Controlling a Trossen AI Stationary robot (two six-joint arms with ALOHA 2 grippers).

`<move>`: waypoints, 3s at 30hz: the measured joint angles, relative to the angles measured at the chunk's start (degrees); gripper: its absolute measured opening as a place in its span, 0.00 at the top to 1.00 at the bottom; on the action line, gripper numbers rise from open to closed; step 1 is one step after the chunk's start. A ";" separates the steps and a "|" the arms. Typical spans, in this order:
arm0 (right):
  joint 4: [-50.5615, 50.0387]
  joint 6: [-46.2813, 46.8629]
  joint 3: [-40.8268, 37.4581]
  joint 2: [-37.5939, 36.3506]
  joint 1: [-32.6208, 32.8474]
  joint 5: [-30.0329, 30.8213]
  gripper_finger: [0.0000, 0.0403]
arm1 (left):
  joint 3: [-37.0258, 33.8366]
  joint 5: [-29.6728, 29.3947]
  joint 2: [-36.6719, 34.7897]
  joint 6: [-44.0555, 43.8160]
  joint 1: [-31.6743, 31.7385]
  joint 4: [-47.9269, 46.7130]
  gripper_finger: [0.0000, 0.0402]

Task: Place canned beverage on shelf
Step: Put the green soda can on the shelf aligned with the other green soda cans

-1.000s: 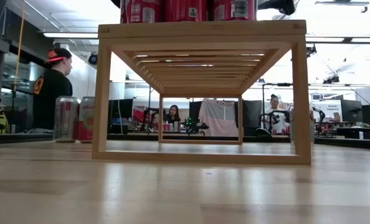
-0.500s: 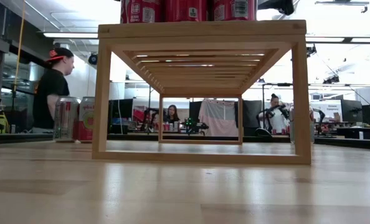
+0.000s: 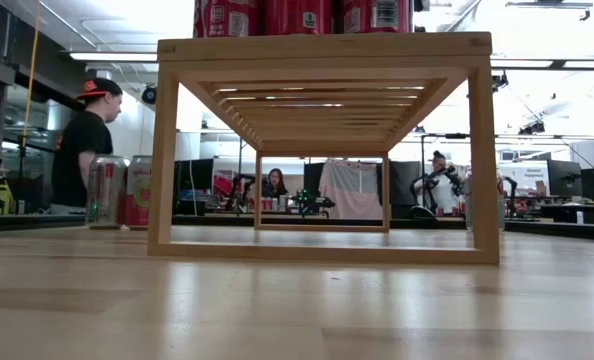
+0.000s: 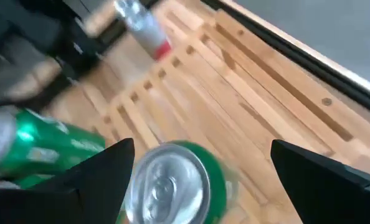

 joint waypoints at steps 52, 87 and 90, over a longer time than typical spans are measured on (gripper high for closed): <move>-15.37 -1.00 7.64 3.93 19.73 8.89 0.29 | -0.11 -3.24 -1.03 -1.95 -3.12 -6.80 0.35; -14.30 -0.66 6.48 7.12 24.59 7.40 0.28 | -0.11 -4.48 -1.01 -2.56 -3.12 -6.80 0.35; -14.35 -0.64 6.48 7.12 24.59 7.04 0.20 | -0.11 -4.48 -1.01 -2.54 -3.12 -6.80 0.35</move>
